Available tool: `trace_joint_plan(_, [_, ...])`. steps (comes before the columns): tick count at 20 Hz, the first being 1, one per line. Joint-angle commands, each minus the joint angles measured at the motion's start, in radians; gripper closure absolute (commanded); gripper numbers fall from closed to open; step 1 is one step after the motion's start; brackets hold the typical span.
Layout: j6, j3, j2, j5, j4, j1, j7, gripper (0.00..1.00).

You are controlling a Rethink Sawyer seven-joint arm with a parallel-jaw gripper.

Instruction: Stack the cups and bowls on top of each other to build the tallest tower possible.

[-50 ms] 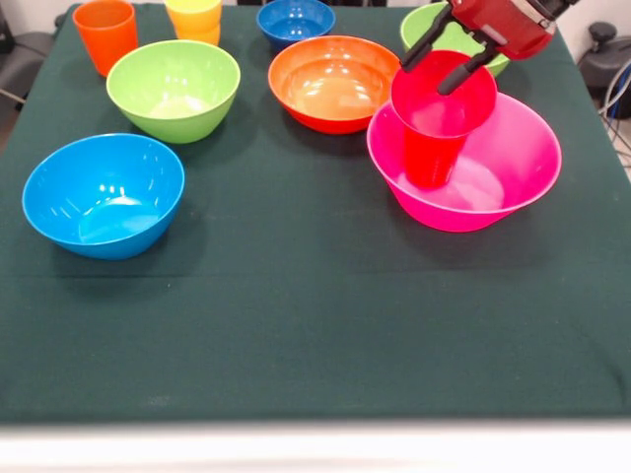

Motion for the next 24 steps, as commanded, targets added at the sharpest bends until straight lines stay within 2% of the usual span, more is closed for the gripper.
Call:
trace_joint_plan(1, [0.02, 0.162, 0.024, -0.038, 0.035, -0.012, 0.007, 0.0])
trace_joint_plan(7, [-0.009, 0.184, 0.055, -0.025, 0.025, -0.021, 0.03, 0.0])
trace_joint_plan(24, [0.031, 0.221, 0.058, -0.011, 0.048, -0.031, 0.049, 0.0])
